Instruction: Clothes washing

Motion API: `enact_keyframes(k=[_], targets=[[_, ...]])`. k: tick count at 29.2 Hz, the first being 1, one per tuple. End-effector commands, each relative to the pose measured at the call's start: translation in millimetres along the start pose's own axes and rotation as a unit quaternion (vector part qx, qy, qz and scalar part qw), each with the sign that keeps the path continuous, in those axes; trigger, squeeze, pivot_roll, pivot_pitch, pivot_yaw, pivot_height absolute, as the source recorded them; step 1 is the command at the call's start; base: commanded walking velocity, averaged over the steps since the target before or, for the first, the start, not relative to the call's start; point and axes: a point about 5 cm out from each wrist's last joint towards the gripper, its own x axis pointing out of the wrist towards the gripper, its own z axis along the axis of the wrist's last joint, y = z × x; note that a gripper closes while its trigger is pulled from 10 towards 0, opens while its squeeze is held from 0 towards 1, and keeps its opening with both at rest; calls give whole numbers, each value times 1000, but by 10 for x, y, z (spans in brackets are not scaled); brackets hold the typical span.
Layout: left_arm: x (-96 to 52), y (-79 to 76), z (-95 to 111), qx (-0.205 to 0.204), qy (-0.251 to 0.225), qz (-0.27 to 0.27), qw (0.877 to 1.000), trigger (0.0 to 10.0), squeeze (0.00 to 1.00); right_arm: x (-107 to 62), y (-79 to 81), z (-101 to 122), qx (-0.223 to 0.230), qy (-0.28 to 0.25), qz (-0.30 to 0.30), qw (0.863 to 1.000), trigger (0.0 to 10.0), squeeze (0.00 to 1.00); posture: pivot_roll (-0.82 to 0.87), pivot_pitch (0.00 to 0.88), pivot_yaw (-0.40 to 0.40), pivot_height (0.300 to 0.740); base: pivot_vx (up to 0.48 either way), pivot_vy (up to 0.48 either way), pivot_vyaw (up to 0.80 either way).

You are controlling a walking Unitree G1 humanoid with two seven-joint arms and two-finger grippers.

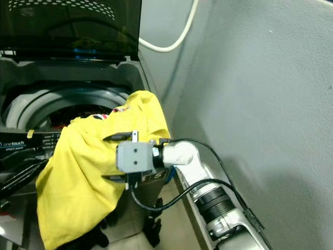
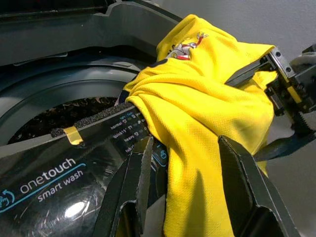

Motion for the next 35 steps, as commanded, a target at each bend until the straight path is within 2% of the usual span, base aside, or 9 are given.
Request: enact_keyframes(k=[1, 4, 5, 7, 8, 9, 31, 32, 35], targets=[[-12, -34, 16, 5, 7, -8, 1000, 10000, 0, 7, 110, -92, 12, 19, 22, 1000, 10000, 0, 166, 48, -125, 740, 0, 0, 0], [-17, -34, 18, 5, 8, -7, 1000, 10000, 0, 32, 116, -92, 11, 21, 21, 999, 10000, 0, 166, 48, -125, 740, 0, 0, 0], [-15, -34, 18, 5, 8, -8, 1000, 10000, 0, 35, 107, -92, 14, 20, 19, 1000, 6588, 0, 169, 48, -121, 740, 0, 0, 0], [-14, -35, 19, 5, 9, -8, 1000, 10000, 0, 37, 102, -94, 14, 19, 18, 1000, 6588, 0, 169, 48, -121, 740, 0, 0, 0], [-11, -33, 20, 6, 9, -9, 1000, 10000, 0, 37, 94, -93, 14, 19, 17, 1000, 471, 0, 169, 48, -121, 740, 0, 0, 0], [-7, -31, 21, 5, 8, -9, 1000, 10000, 0, 37, 87, -91, 14, 18, 16, 1000, 0, 0, 169, 48, -121, 740, 0, 0, 0], [41, -77, -13, -1, 4, -14, 1000, 10000, 0, 64, -97, 110, 7, -50, -14, 999, 0, 0, 156, 39, -128, 740, 0, 0, 0], [43, -81, -14, -2, 2, -12, 1000, 10000, 0, 87, -158, 143, -4, -53, -18, 998, 0, 0, 156, 39, -128, 740, 0, 0, 0], [46, -82, -14, -2, 1, -12, 1000, 10000, 0, 103, -208, 167, -9, -55, -21, 998, 0, 0, 154, 39, -137, 740, 0, 0, 0]])
